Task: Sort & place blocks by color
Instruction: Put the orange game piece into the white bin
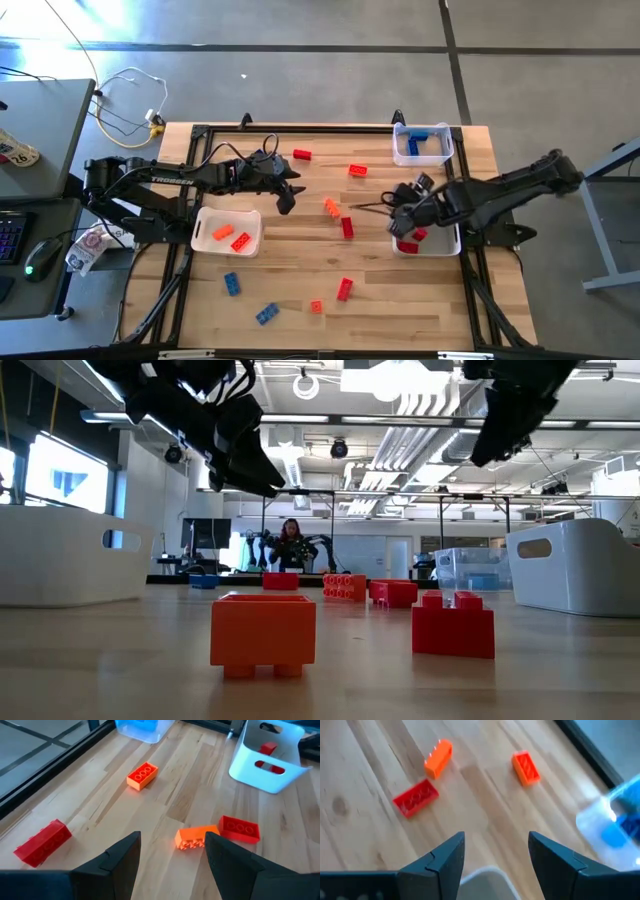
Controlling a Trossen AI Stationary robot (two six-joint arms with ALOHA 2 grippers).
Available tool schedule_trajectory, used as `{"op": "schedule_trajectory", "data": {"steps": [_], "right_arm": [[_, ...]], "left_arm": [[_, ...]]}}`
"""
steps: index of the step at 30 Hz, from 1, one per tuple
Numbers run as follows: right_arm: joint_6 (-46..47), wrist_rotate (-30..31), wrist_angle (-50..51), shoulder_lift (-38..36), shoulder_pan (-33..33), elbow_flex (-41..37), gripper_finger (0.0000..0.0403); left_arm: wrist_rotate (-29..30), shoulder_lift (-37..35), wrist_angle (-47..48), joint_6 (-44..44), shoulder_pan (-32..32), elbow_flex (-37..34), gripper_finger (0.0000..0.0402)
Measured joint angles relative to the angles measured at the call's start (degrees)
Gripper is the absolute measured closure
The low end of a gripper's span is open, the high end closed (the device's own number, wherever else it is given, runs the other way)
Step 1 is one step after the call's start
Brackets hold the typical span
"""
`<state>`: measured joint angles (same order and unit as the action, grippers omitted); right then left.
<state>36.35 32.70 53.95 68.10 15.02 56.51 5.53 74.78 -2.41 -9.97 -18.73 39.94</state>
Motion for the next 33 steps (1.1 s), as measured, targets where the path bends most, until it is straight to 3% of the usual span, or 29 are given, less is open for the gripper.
{"op": "schedule_trajectory", "data": {"steps": [11, 25, 33], "right_arm": [[-20.3, -0.6, -11.4, 0.0, -11.6, 0.0, 0.0198], [-37.5, -13.9, -23.2, 0.2, -29.1, 0.0, 0.0178], [-44.1, -19.4, -28.9, 4.3, -35.7, 0.0, 0.0178]], "left_arm": [[5.5, -1.1, 4.5, 1.2, 0.0, 0.0, 0.0193], [5.6, -1.1, 5.6, 1.2, 0.0, 0.0, 0.0193], [5.6, -1.1, 5.7, -0.3, 0.0, 0.0, 0.0193]]}}
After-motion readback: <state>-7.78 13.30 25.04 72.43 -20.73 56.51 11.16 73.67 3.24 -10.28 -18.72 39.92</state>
